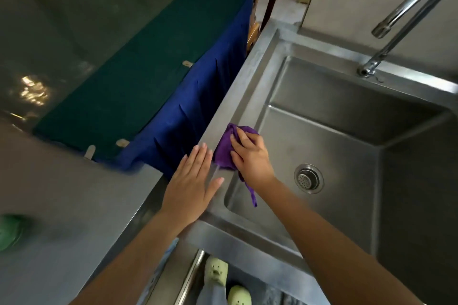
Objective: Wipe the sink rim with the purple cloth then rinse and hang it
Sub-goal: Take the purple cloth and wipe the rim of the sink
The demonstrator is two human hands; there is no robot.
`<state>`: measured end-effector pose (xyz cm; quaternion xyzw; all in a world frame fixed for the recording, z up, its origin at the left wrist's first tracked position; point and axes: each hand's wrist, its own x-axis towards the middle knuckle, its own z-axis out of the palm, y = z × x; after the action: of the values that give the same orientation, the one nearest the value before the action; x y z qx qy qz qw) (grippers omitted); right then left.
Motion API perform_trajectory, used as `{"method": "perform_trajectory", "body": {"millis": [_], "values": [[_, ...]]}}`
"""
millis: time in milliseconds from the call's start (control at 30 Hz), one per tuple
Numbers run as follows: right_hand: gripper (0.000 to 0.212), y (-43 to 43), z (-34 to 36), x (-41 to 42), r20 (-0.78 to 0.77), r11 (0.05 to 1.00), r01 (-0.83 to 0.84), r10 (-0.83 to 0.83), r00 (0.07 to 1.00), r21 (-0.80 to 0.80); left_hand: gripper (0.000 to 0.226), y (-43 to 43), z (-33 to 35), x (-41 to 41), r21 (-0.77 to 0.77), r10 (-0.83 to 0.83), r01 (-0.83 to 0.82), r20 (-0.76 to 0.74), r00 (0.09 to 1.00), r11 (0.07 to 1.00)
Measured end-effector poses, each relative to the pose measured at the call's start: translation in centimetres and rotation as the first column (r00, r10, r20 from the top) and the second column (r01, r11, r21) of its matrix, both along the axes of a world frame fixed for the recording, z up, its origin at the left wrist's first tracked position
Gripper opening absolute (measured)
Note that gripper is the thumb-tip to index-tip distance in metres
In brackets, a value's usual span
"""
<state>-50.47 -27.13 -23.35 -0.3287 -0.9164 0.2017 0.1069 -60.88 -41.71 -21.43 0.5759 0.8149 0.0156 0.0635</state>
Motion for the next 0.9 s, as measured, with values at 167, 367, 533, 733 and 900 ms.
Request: {"method": "perform_trajectory", "body": {"millis": [167, 367, 533, 733, 900], "values": [[0.042, -3.7, 0.0, 1.2, -0.018, 0.999, -0.046, 0.046, 0.999, 0.011, 0.069, -3.1, 0.1, 0.8, -0.002, 0.004, -0.004, -0.019, 1.000, 1.000], [0.043, -6.7, 0.2, 1.9, -0.050, 0.999, -0.032, 0.030, 0.998, -0.038, 0.070, -6.4, 0.0, 1.2, 0.005, 0.003, -0.003, 0.003, 1.000, 1.000], [0.047, -9.2, 0.8, 3.0, -0.052, 0.992, -0.076, 0.071, 0.996, -0.100, 0.073, -9.0, 0.1, 2.5, -0.004, 0.055, -0.055, 0.034, 0.998, 0.998], [0.045, -11.2, 1.7, 4.0, -0.088, 0.966, -0.102, 0.083, 0.993, -0.237, 0.074, -10.6, 0.3, 3.7, 0.021, 0.092, -0.093, 0.035, 0.995, 0.995], [0.033, -12.3, 2.7, 4.9, -0.042, 0.954, -0.108, 0.100, 0.994, -0.279, 0.078, -11.0, 0.0, 3.9, 0.044, 0.088, -0.090, 0.047, 0.995, 0.995]]}}
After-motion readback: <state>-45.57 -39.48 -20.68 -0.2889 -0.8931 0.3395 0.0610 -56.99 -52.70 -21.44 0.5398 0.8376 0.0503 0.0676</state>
